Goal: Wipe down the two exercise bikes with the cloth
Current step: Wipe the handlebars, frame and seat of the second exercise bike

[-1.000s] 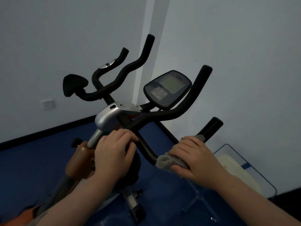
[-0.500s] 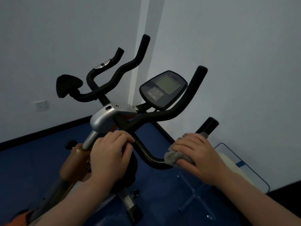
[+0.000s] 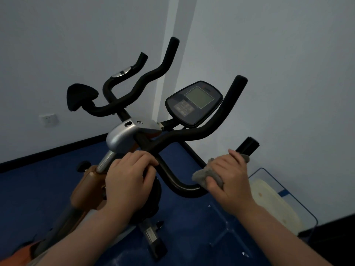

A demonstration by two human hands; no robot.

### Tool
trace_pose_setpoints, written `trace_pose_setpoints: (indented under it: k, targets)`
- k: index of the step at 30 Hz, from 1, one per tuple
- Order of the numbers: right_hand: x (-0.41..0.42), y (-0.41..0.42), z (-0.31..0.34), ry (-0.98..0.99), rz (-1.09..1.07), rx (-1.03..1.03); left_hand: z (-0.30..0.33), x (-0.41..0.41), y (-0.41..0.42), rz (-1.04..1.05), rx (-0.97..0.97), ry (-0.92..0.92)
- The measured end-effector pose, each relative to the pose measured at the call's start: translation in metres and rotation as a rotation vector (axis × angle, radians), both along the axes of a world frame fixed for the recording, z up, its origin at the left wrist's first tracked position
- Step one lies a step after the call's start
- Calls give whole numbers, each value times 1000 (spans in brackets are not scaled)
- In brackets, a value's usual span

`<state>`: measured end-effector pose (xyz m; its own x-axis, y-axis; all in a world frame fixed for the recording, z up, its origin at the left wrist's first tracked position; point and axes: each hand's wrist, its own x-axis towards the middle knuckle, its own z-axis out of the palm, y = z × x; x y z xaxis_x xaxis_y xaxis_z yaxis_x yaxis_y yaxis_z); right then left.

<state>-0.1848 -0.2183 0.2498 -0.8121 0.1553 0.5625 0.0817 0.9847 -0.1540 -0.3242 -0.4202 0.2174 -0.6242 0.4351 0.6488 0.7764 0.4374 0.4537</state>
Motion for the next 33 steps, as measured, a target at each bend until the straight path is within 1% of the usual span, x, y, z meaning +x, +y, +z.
trace_pose_setpoints:
  k: [2,3,6,8,11,13,14,16,18,22,25,28,31,33]
  targets:
    - [-3,-19,-15,18,-41,18,-1,0,1,-1,2,0]
    - [-2,-24,-19,1,-17,58,-1,0,1,-4,2,-2]
    - [3,-5,-9,-107,176,166,0,1,1,-9,-3,-6]
    - [6,15,7,-155,213,167,0,1,0,-11,-9,-6]
    - [7,20,14,-108,91,88,0,1,-1,-3,-7,-12]
    - [2,-3,5,-72,-25,71,0,1,0,-1,-5,-13]
    - [-4,-17,-1,-85,-64,78,0,1,0,1,-4,-13]
    - [-12,-43,-8,-163,-95,100,0,1,1,2,-5,-14]
    - [-14,-51,-3,-258,-80,130,0,2,0,-1,-14,-17]
    - [0,-41,10,-551,4,195,3,4,-2,-15,-45,-25]
    - [-8,-50,10,-587,-58,233,1,4,-6,-14,-57,-20]
    - [-39,-60,3,-696,-41,315,-1,1,-9,15,11,-54]
    - [-73,-62,6,-804,-21,303,-3,0,-9,40,49,-68]
    - [-74,-59,9,-852,23,275,-5,2,-10,26,51,-70]
